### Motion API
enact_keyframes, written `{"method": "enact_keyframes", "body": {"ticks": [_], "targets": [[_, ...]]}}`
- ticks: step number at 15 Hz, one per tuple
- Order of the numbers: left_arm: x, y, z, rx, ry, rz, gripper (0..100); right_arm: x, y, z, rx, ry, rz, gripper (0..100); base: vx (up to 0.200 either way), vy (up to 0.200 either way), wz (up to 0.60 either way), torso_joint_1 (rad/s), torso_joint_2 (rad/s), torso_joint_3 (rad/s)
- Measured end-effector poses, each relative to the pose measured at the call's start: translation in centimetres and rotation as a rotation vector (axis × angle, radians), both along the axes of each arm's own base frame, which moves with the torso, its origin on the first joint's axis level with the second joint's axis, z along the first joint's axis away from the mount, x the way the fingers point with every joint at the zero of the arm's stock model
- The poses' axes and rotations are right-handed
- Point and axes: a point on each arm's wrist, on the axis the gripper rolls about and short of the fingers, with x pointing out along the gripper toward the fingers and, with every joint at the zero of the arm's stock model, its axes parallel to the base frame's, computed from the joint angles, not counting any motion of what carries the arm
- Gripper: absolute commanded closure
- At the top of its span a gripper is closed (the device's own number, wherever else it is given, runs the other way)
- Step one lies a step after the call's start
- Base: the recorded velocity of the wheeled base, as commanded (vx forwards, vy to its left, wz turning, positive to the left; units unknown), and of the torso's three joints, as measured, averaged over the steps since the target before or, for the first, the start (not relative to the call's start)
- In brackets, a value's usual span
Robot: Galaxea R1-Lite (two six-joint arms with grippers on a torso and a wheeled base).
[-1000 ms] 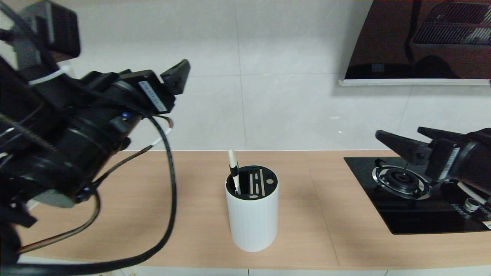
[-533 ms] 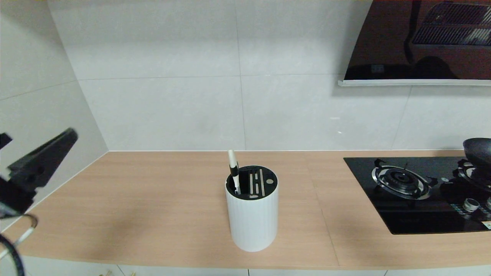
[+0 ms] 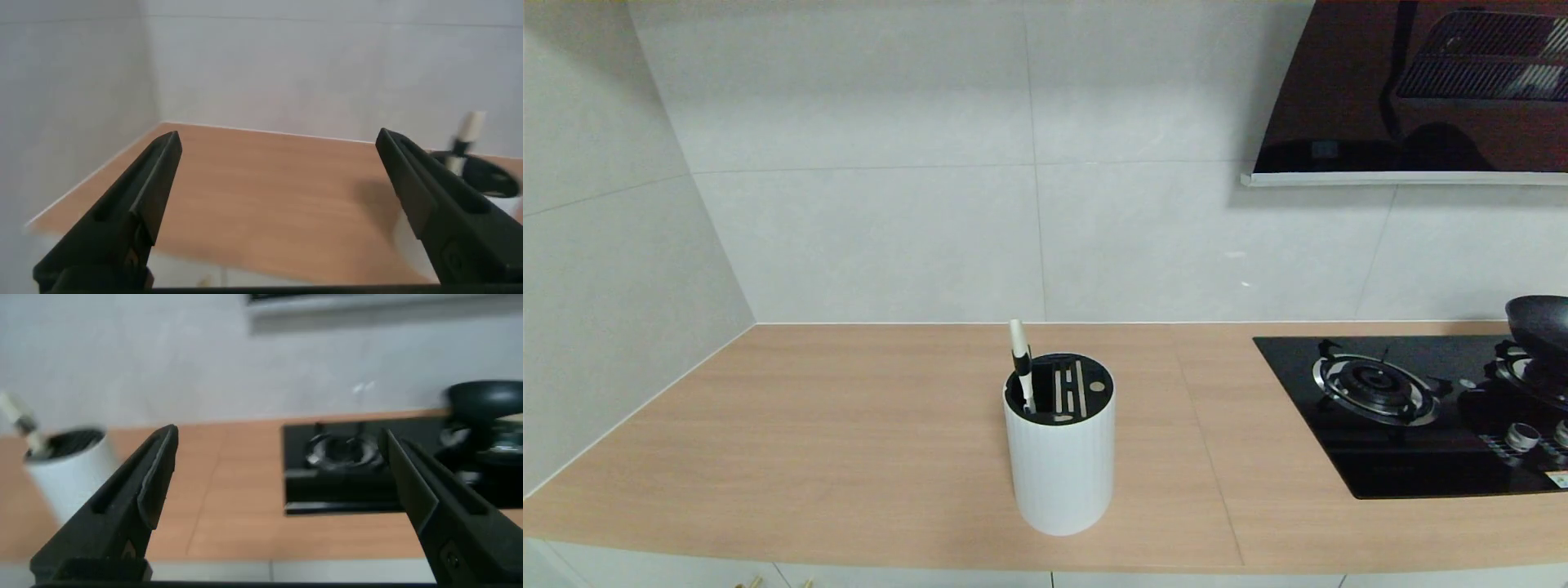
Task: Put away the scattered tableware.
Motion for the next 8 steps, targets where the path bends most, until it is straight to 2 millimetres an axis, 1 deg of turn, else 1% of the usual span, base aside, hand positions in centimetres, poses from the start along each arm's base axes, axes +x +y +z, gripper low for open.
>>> {"method": "enact_keyframes", "body": {"ticks": [2,3,4,6,7,8], "targets": [[-1.3,-0.2,-1.4,-0.001,-0.031,0.067,0,0.0,0.4,-1.3,-0.005,0.014,-0.063,0,0.0,0.0,0.0,0.0,0.0,0.0],[-1.6,-0.2,-2.6,-0.008,-0.034,0.125,0,0.1,0.7,-2.2,-0.012,0.023,-0.082,0,0.0,0.0,0.0,0.0,0.0,0.0],[-1.5,-0.2,-3.6,-0.013,-0.034,0.165,0,0.2,0.8,-3.5,-0.016,0.042,-0.101,0,0.0,0.0,0.0,0.0,0.0,0.0],[-0.6,-0.2,-6.2,-0.005,0.003,0.191,0,1.0,0.9,-5.8,-0.016,0.06,-0.136,0,0.0,0.0,0.0,0.0,0.0,0.0],[-0.1,-0.3,-7.7,-0.003,0.028,0.187,0,1.4,0.9,-6.3,-0.012,0.018,-0.14,0,0.0,0.0,0.0,0.0,0.0,0.0],[0.2,-0.3,-8.6,-0.019,0.044,0.164,0,1.8,1.0,-6.6,-0.015,-0.029,-0.127,0,0.0,0.0,0.0,0.0,0.0,0.0]]}}
